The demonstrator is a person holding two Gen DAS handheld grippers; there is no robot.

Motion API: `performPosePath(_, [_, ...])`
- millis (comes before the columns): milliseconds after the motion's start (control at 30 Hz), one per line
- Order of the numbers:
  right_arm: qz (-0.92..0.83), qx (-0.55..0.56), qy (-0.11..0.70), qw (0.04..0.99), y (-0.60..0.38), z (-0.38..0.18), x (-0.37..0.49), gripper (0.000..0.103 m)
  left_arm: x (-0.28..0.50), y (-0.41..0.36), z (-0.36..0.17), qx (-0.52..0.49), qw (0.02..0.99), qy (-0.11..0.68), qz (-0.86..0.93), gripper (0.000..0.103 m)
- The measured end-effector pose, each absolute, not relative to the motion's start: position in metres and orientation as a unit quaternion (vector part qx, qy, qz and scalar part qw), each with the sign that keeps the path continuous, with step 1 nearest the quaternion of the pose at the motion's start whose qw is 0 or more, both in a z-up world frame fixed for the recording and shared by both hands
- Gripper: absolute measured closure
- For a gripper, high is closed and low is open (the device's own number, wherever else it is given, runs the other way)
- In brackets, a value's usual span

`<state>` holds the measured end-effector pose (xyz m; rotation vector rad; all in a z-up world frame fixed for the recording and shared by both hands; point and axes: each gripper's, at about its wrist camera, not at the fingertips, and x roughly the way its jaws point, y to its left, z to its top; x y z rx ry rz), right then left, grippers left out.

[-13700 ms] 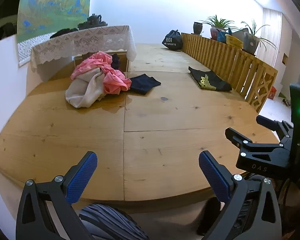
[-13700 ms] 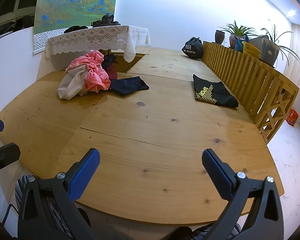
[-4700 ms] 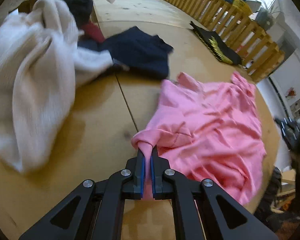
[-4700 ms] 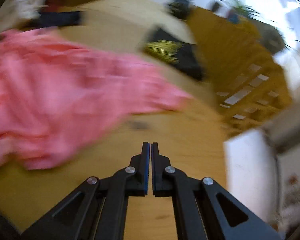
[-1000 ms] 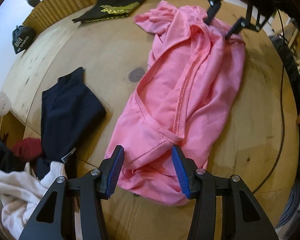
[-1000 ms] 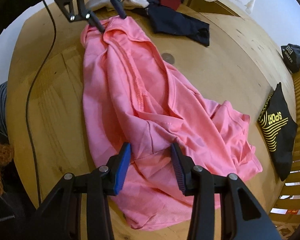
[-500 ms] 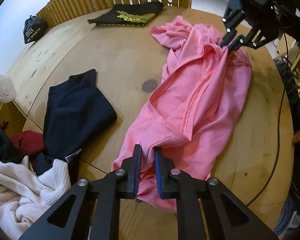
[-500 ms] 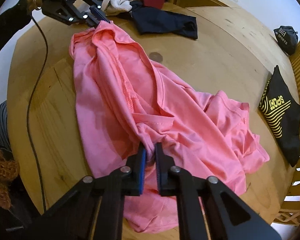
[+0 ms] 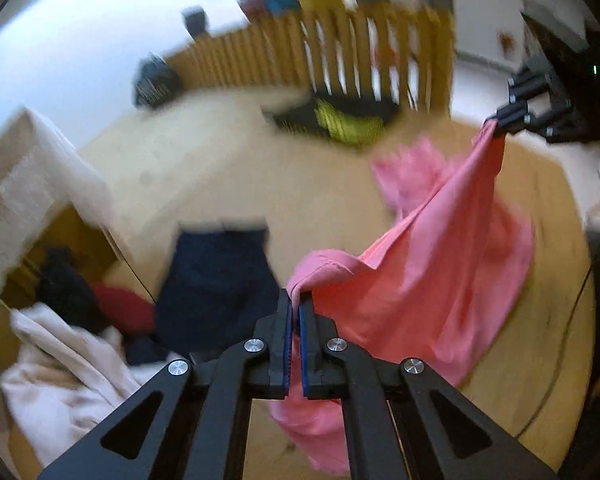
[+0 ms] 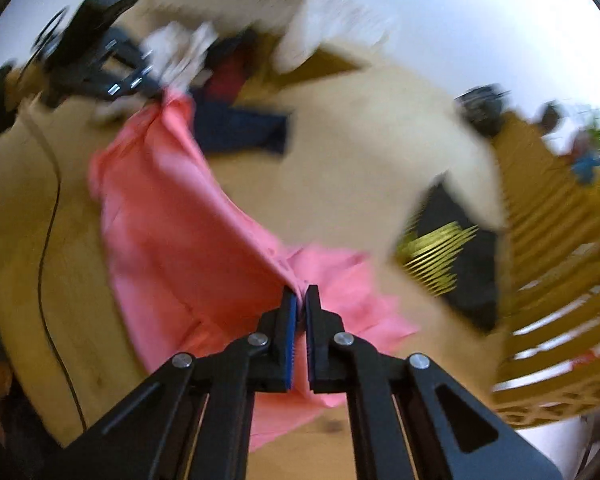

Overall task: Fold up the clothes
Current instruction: 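Lift the pink shirt by its hem with both grippers and shake it out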

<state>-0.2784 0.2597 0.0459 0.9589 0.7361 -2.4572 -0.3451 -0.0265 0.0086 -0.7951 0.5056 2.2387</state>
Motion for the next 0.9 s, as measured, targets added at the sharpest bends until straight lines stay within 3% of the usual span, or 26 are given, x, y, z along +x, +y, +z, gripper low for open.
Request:
performPosePath(133, [-0.915, 0.278, 0.257, 0.141, 0.273, 0.107, -0.274, 0.099, -0.329, -0.029, 0.094, -0.232, 0.339, 0.154, 0.899, 0.101])
performPosePath(433, [-0.957, 0.110, 0.265, 0.036, 0.277, 0.279, -0.200, 0.099, -0.258, -0.040, 0.268, -0.092, 0.244, 0.146, 0.954, 0.101])
performPosePath(700, [-0.960, 0.028, 0.278, -0.006, 0.262, 0.354, -0.122, 0.099, -0.170, -0.038, 0.360, -0.015, 0.197, 0.167, 0.966, 0.100])
performPosePath(900, [-0.963, -0.009, 0.267, -0.023, 0.260, 0.392, -0.079, 0.099, -0.149, -0.035, 0.396, -0.005, 0.175, 0.176, 0.969, 0.100])
